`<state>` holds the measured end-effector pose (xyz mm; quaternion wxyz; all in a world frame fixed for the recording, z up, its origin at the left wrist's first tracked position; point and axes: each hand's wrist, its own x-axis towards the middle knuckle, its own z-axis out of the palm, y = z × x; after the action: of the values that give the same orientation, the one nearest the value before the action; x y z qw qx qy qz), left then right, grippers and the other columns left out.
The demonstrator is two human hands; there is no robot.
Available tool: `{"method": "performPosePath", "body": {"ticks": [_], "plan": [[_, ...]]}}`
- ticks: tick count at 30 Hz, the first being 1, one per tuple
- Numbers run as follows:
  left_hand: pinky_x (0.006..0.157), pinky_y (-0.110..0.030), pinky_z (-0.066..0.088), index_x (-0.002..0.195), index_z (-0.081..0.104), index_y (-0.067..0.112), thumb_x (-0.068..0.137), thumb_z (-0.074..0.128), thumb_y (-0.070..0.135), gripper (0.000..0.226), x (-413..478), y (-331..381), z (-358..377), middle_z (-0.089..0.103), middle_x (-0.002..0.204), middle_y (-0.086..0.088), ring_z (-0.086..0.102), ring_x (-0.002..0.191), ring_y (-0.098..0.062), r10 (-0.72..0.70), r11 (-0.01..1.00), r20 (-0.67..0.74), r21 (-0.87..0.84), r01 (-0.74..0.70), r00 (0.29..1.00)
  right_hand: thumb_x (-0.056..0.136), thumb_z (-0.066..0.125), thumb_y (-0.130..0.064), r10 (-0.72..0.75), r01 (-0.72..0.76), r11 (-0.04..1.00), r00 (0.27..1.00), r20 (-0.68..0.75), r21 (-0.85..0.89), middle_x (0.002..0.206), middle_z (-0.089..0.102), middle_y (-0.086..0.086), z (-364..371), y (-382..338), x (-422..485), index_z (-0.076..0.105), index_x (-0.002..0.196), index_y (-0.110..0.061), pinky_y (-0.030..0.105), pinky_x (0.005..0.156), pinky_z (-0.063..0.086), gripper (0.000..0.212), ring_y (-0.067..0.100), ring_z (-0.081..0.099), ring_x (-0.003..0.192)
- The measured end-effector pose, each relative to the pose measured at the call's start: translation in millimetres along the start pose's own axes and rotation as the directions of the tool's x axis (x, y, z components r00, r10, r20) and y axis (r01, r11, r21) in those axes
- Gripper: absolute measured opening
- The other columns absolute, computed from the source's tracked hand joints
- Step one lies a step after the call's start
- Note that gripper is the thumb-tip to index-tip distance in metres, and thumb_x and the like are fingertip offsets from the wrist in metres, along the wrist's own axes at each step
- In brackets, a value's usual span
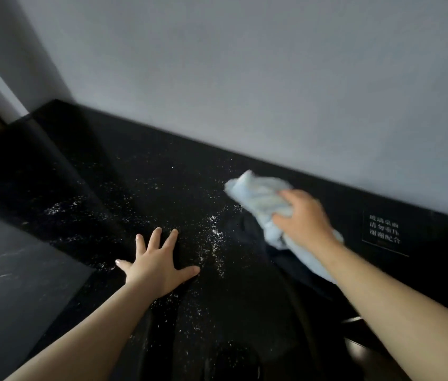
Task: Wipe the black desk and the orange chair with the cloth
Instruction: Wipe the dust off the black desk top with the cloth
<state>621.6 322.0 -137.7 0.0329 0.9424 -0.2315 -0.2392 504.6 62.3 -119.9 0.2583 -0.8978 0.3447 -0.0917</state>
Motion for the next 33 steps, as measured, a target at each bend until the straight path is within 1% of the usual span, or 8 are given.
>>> {"method": "performPosePath", "body": {"ticks": [2, 6, 13, 16, 20, 26, 29, 33], "plan": [[0.104, -0.072, 0.011, 0.148, -0.004, 0.038, 0.071, 0.051, 0.077, 0.101, 0, 4, 0, -0.012, 0.157, 0.007, -0.016, 0.143, -0.031, 0.017, 1.000, -0.006, -0.002, -0.017, 1.000, 0.080, 0.061, -0.032, 0.172, -0.207, 0.969, 0.958, -0.230, -0.138, 0.134, 0.048, 0.005, -23, 28, 15, 0.051, 0.126, -0.027, 0.047, 0.088, 0.044, 0.048, 0.039, 0.046, 0.115], [0.104, -0.072, 0.009, 0.148, -0.003, 0.037, 0.071, 0.052, 0.076, 0.102, -3, 0, -1, -0.012, 0.157, 0.006, -0.017, 0.143, -0.032, 0.016, 1.000, 0.009, -0.005, -0.016, 1.000, 0.085, 0.051, -0.045, 0.308, -0.353, 0.847, 0.935, -0.174, -0.398, 0.145, 0.033, 0.002, -13, 26, 8, 0.036, 0.137, -0.030, 0.048, 0.089, 0.038, 0.056, 0.043, 0.036, 0.122], [0.104, -0.072, 0.009, 0.148, 0.001, 0.038, 0.070, 0.053, 0.076, 0.101, 2, -4, -3, -0.009, 0.158, 0.007, -0.015, 0.144, -0.031, 0.003, 1.000, -0.022, -0.016, -0.003, 1.000, 0.071, 0.060, -0.032, -0.211, 0.213, 0.976, 0.976, 0.055, -0.034, 0.121, 0.053, -0.007, 32, -30, -42, 0.053, 0.115, -0.034, 0.038, 0.074, 0.048, 0.045, 0.032, 0.053, 0.099], [0.105, -0.071, 0.008, 0.148, 0.002, 0.038, 0.072, 0.049, 0.077, 0.098, -2, -6, 2, -0.008, 0.158, 0.008, -0.015, 0.144, -0.029, 0.017, 1.000, -0.053, -0.016, -0.018, 0.998, 0.075, 0.065, -0.024, -0.015, -0.035, 0.982, 0.964, -0.266, -0.183, 0.130, 0.052, 0.007, -11, 19, -21, 0.056, 0.124, -0.024, 0.043, 0.081, 0.047, 0.050, 0.041, 0.052, 0.103], [0.105, -0.070, 0.007, 0.149, 0.005, 0.035, 0.076, 0.046, 0.075, 0.093, -4, -6, 8, -0.006, 0.158, 0.009, -0.014, 0.144, -0.027, 0.027, 0.999, -0.079, -0.015, -0.028, 0.997, 0.085, 0.054, -0.043, 0.328, -0.397, 0.835, 0.915, -0.237, -0.381, 0.148, 0.032, 0.000, -36, 64, -27, 0.039, 0.138, -0.029, 0.053, 0.094, 0.035, 0.056, 0.047, 0.037, 0.120], [0.108, -0.067, 0.007, 0.149, 0.009, 0.033, 0.085, 0.043, 0.066, 0.080, -13, -4, 10, -0.001, 0.158, 0.008, -0.010, 0.145, -0.026, 0.051, 0.999, -0.090, -0.002, -0.052, 0.995, 0.058, 0.079, -0.027, -0.166, 0.117, 0.961, 0.968, -0.186, -0.251, 0.108, 0.065, 0.007, 23, -3, -106, 0.069, 0.101, -0.017, 0.040, 0.056, 0.047, 0.045, 0.041, 0.056, 0.074], [0.111, -0.063, 0.007, 0.149, 0.014, 0.031, 0.088, 0.042, 0.062, 0.074, -28, -7, 10, 0.001, 0.158, 0.008, -0.008, 0.145, -0.022, 0.077, 0.997, -0.074, -0.004, -0.078, 0.994, 0.055, 0.081, -0.020, -0.364, 0.341, 0.920, 0.925, -0.107, -0.192, 0.106, 0.066, 0.006, 20, -5, -127, 0.069, 0.104, -0.015, 0.043, 0.062, 0.051, 0.051, 0.039, 0.057, 0.076], [0.114, -0.056, 0.004, 0.149, 0.014, 0.029, 0.093, 0.037, 0.055, 0.066, -59, -15, 21, -0.001, 0.159, 0.008, -0.010, 0.145, -0.018, 0.130, 0.991, -0.029, -0.014, -0.131, 0.991, 0.077, 0.069, -0.027, 0.105, -0.183, 0.956, 0.944, -0.312, -0.232, 0.133, 0.050, 0.014, -20, 46, -103, 0.055, 0.125, -0.014, 0.046, 0.076, 0.045, 0.052, 0.046, 0.052, 0.101]]}}
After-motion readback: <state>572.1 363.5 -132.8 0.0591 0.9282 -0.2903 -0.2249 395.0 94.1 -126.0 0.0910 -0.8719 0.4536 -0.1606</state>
